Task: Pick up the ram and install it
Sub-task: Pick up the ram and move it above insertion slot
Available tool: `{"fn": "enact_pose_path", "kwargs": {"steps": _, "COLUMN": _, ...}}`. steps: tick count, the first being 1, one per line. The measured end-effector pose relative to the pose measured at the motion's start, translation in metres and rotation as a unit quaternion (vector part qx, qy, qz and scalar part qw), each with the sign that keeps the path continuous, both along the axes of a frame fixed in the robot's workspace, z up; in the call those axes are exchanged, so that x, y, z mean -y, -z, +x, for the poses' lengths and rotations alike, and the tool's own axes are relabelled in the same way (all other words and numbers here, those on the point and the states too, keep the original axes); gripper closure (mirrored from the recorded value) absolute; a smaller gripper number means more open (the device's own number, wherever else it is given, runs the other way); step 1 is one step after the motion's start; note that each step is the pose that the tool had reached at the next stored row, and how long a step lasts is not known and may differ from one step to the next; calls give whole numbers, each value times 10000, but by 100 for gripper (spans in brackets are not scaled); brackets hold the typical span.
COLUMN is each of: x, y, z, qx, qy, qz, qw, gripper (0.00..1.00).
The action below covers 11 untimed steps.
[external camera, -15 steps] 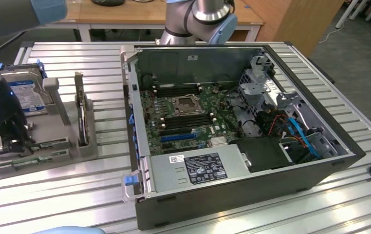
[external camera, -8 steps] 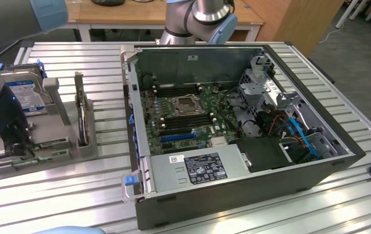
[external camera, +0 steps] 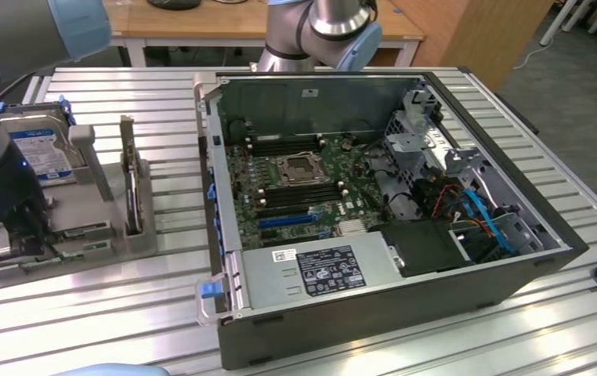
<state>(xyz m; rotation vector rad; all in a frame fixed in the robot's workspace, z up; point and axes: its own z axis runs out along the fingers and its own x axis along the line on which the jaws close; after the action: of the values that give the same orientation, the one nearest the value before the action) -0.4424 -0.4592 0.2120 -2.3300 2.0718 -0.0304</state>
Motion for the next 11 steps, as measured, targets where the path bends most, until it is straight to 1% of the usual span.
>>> {"fn": "enact_pose_path", "kwargs": {"steps": 11, "x": 2, "y": 119, "z": -2, "qx": 1, "qy": 0, "qz": -8, "qw": 10000, "gripper": 70}}
